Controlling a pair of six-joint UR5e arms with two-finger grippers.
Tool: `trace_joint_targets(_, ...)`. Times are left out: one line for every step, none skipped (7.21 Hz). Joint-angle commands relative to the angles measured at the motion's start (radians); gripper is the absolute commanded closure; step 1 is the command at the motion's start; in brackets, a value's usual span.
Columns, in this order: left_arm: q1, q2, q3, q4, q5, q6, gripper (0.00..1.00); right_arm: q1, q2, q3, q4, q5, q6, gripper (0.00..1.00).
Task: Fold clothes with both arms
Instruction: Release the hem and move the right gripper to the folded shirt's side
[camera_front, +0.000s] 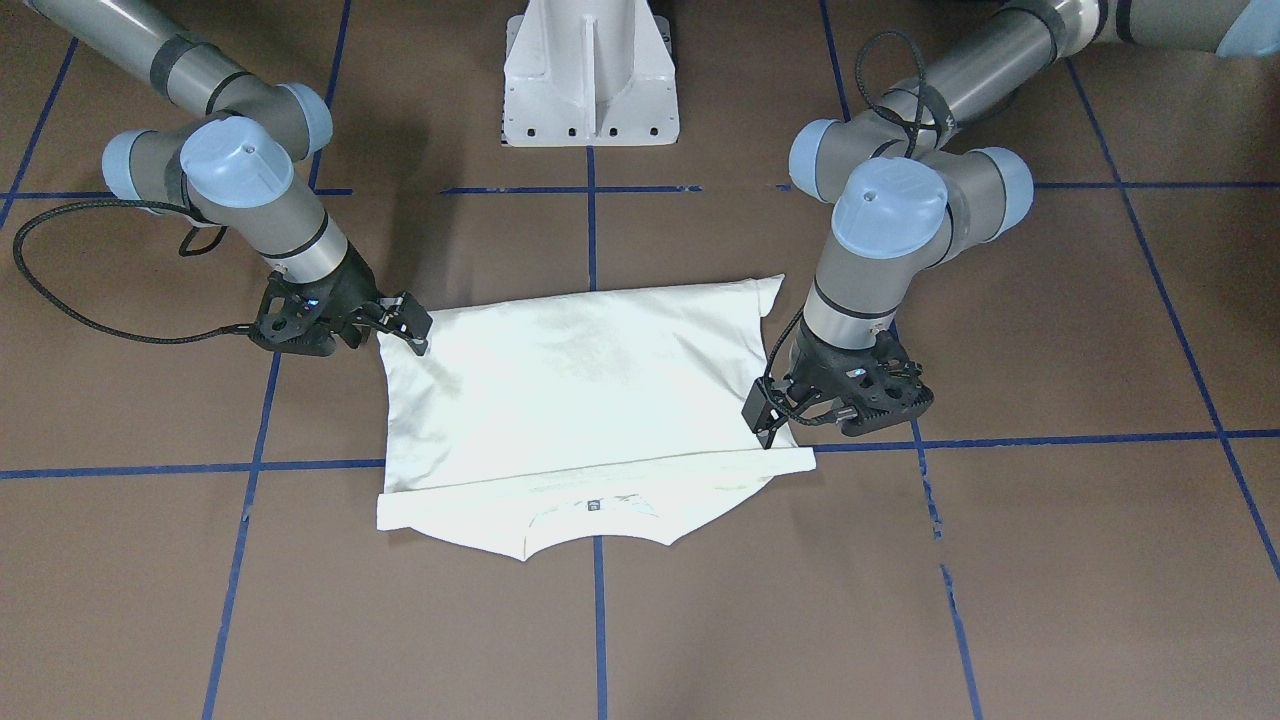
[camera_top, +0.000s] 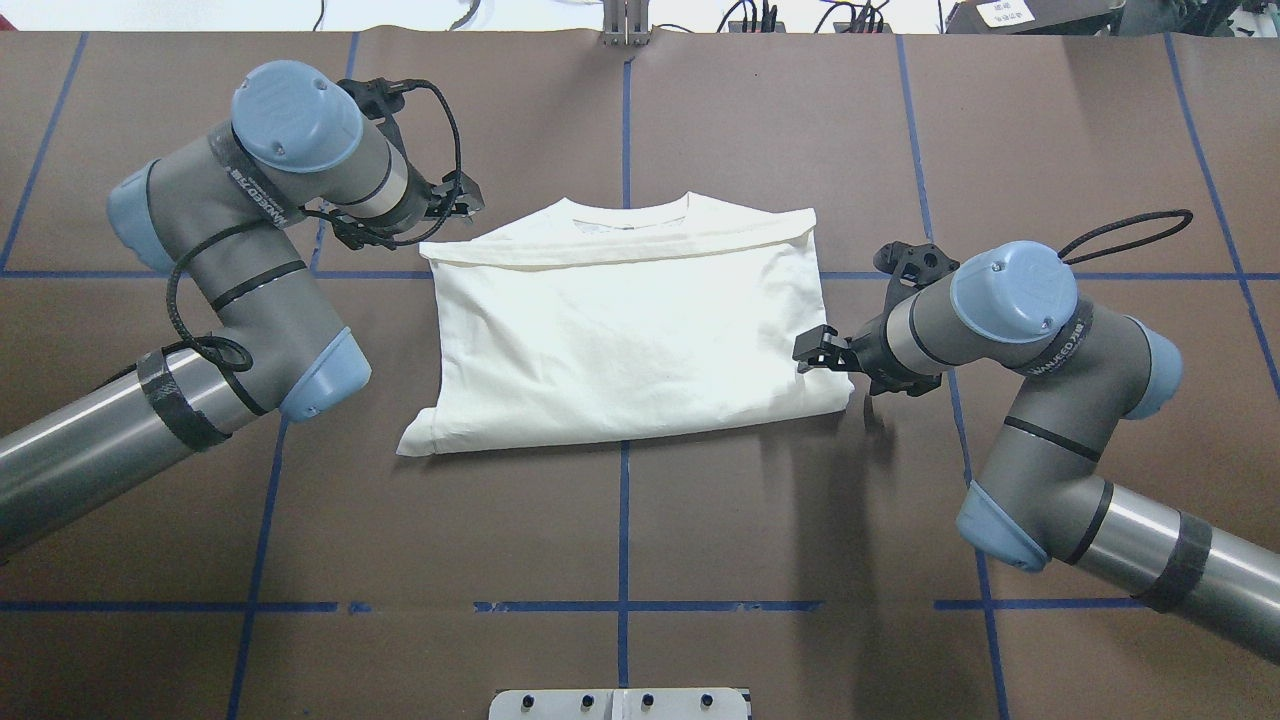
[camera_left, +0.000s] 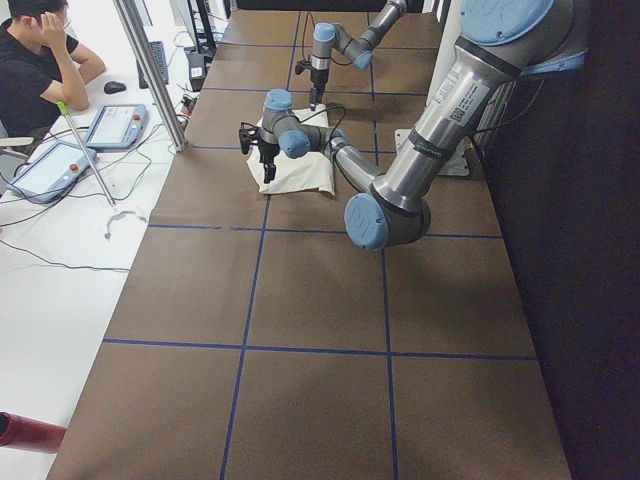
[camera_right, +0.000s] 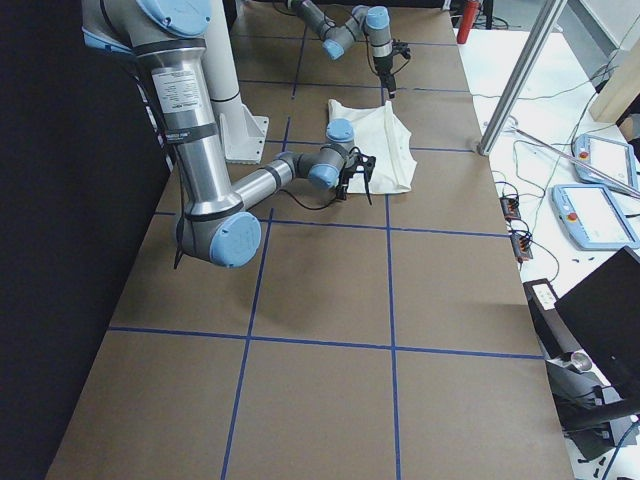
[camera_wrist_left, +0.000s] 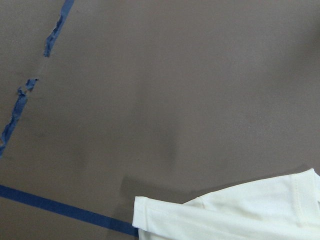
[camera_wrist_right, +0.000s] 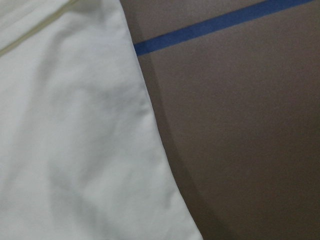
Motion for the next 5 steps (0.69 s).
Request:
trace_joint_targets(-0.002, 0.002, -0.002, 0.001, 0.001, 0.000, 0.00, -0.011, -0.001, 0.012, 0.000, 0.007, 0.000, 0.75)
trace_joint_targets(-0.002, 0.002, -0.002, 0.001, 0.001, 0.000, 0.00, -0.013, -0.003, 0.013, 0.000, 0.009, -0.001, 1.00)
trace_joint_targets(-0.002, 0.002, -0.002, 0.001, 0.001, 0.000, 0.00, -0.014, -0.003, 0.013, 0.000, 0.012, -0.003, 1.00)
trace_joint_targets(-0.002, 0.000, -0.002, -0.002, -0.001, 0.000, 0.00, -0.016, -0.009, 0.015, 0.008, 0.018, -0.018, 1.00)
trace_joint_targets(-0.002, 0.002, -0.002, -0.003, 0.001, 0.002, 0.00, -0.022, -0.021, 0.063, 0.006, 0.033, -0.017, 1.00)
